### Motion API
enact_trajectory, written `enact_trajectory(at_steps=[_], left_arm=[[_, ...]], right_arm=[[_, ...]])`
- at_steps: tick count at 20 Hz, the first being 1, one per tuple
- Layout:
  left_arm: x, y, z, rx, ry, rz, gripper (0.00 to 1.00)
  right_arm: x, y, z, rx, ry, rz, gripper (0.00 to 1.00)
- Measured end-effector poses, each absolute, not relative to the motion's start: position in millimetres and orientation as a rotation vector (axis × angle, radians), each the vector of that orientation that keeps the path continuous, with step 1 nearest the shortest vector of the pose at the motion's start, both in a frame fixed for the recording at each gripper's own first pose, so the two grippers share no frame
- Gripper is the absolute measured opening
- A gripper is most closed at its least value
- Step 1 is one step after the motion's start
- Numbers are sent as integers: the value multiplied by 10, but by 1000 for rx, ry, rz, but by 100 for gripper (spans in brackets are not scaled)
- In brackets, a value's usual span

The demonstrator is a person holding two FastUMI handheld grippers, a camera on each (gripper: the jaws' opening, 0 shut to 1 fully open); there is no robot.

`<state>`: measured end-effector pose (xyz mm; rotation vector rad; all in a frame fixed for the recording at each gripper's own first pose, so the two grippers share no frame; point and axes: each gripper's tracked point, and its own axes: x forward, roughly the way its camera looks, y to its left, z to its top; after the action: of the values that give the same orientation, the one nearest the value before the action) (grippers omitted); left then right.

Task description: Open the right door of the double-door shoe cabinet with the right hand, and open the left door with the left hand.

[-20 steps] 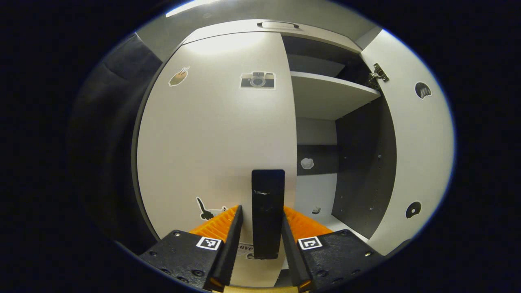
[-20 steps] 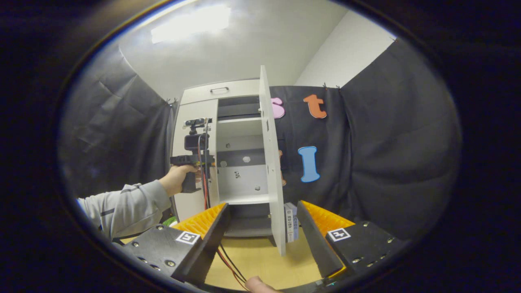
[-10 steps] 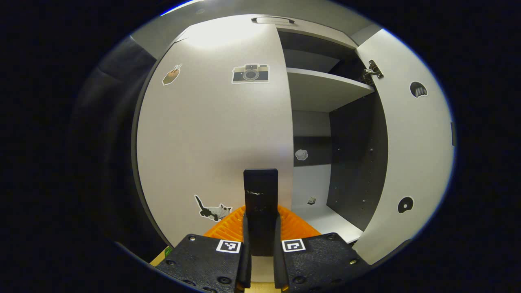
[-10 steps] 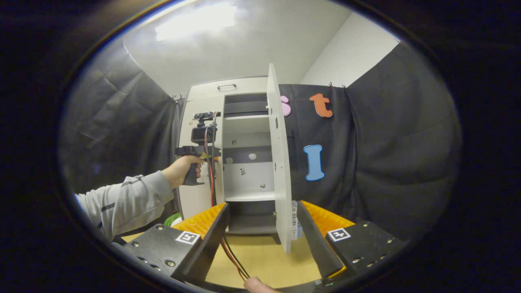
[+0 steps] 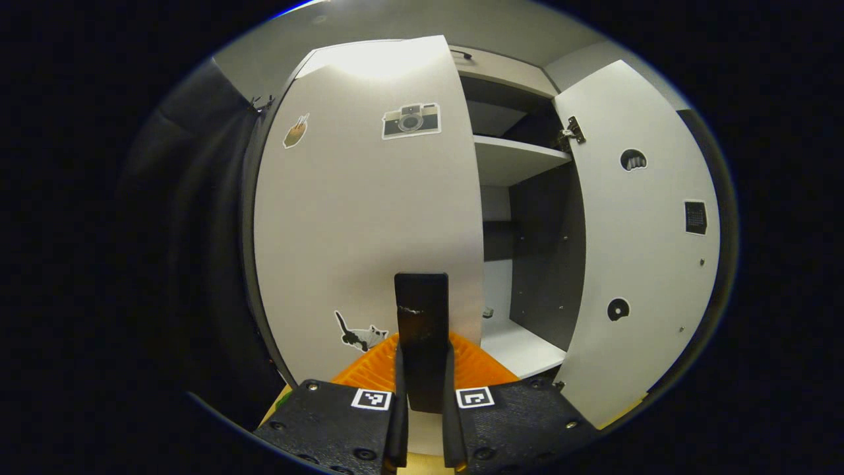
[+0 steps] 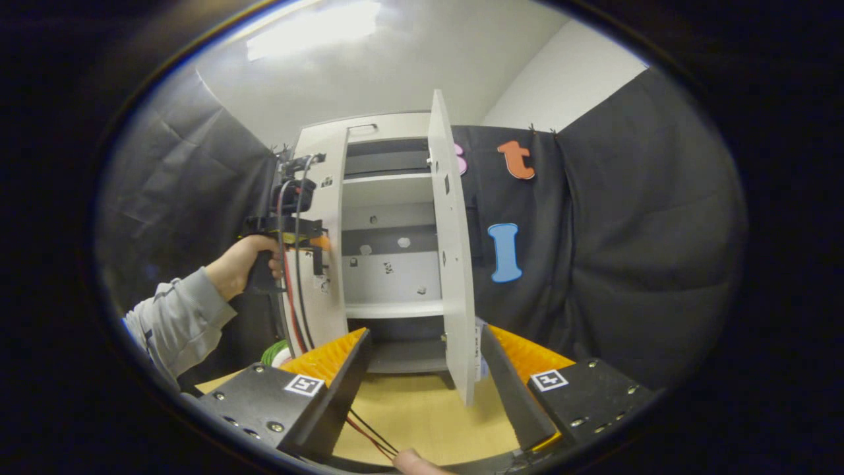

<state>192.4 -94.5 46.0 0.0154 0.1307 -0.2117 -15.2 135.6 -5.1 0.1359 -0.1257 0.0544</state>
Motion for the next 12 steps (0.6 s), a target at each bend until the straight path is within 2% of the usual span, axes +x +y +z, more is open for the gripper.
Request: enact_trajectory(at_steps=[12], left_arm=[[1317,-326,560,50,99,-169,21]], right_arm=[[-159,1492,-32,127,-126,52,93]])
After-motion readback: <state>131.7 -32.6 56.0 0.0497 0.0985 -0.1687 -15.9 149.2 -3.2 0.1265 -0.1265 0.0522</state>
